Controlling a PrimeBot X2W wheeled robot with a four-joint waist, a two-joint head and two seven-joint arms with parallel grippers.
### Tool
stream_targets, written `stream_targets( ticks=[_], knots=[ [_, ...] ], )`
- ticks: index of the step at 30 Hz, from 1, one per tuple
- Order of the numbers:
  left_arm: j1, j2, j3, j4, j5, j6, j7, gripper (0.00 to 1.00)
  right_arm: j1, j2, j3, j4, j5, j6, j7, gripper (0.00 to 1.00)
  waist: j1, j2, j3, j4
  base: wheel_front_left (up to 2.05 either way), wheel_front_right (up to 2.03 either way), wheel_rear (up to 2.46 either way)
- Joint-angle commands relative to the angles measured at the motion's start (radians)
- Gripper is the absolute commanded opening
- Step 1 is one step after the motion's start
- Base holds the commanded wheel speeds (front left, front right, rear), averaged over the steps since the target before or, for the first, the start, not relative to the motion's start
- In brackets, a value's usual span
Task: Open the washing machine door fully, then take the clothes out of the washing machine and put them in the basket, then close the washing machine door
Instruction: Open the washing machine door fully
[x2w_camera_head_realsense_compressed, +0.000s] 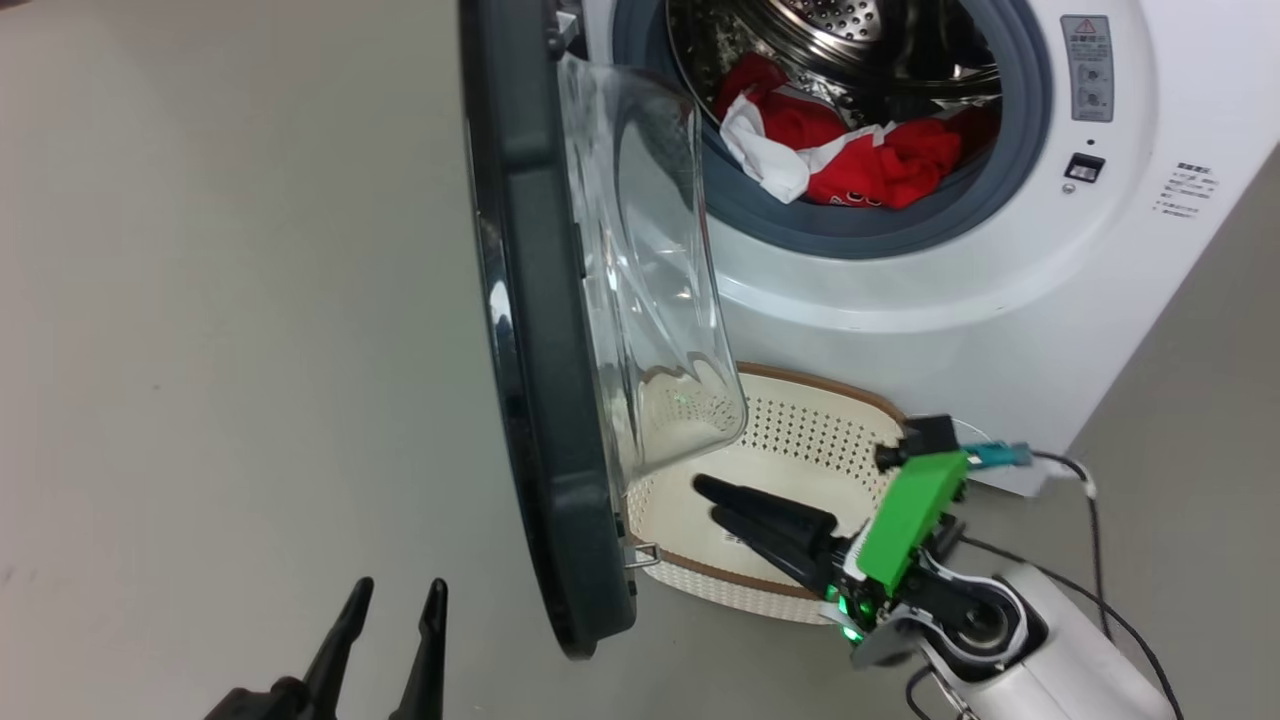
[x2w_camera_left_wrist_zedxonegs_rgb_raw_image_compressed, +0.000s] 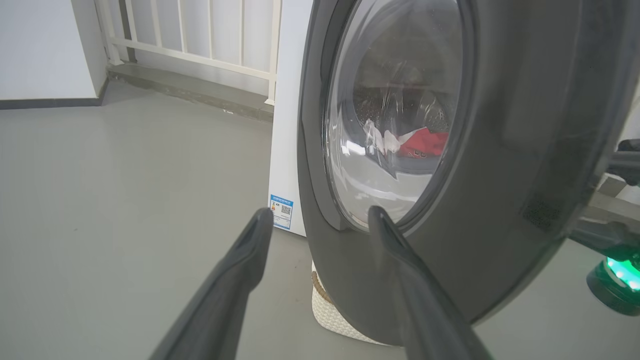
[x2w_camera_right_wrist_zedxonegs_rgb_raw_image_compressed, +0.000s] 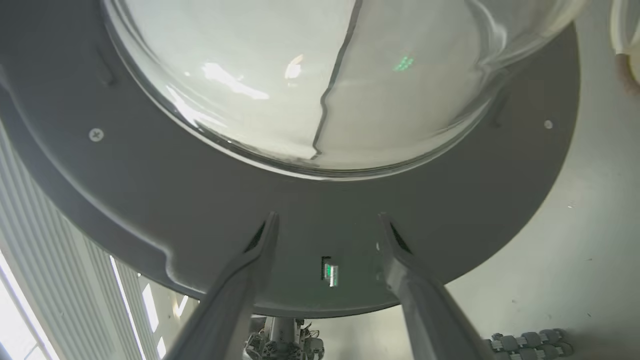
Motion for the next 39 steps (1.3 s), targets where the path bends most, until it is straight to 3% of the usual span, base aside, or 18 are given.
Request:
stream_targets(
  ticks=[1,10,15,25,31,39],
  knots=[
    [-0.013,0.006,0.041,-0.018,0.007,0.001,-0.012,1.00,0.011,0.005,-0.007,-0.001,-0.023,0.008,-0.032,1.00,0.0000,0.0000,-0.002,-0.013,0.00,0.00,0.00],
    [-0.012,0.006,0.061,-0.019,0.007,0.001,-0.012,1.00,0.108,-0.030,-0.059,0.048,-0.093,0.008,-0.152,1.00,0.0000,0.0000,0.001,-0.046,0.00,0.00,0.00],
    [-0.010,0.006,0.071,-0.018,0.008,0.001,-0.012,1.00,0.144,-0.069,-0.063,0.058,-0.192,0.008,-0.289,1.00,0.0000,0.0000,0.001,-0.060,0.00,0.00,0.00],
    [-0.010,0.006,0.087,-0.019,0.005,0.001,-0.012,1.00,0.153,-0.156,0.088,0.105,-0.534,0.008,-0.704,1.00,0.0000,0.0000,0.007,-0.079,0.00,0.00,0.00],
    [-0.011,0.006,0.089,-0.018,0.005,0.001,-0.012,1.00,0.147,-0.181,0.150,0.156,-0.677,0.008,-0.801,1.00,0.0000,0.0000,0.005,-0.085,0.00,0.00,0.00],
    [-0.012,0.006,0.098,-0.019,0.004,0.001,-0.012,1.00,0.229,-0.135,-0.104,0.023,-1.023,0.008,-0.806,1.00,0.0000,0.0000,0.007,-0.088,0.00,0.00,0.00]
  ],
)
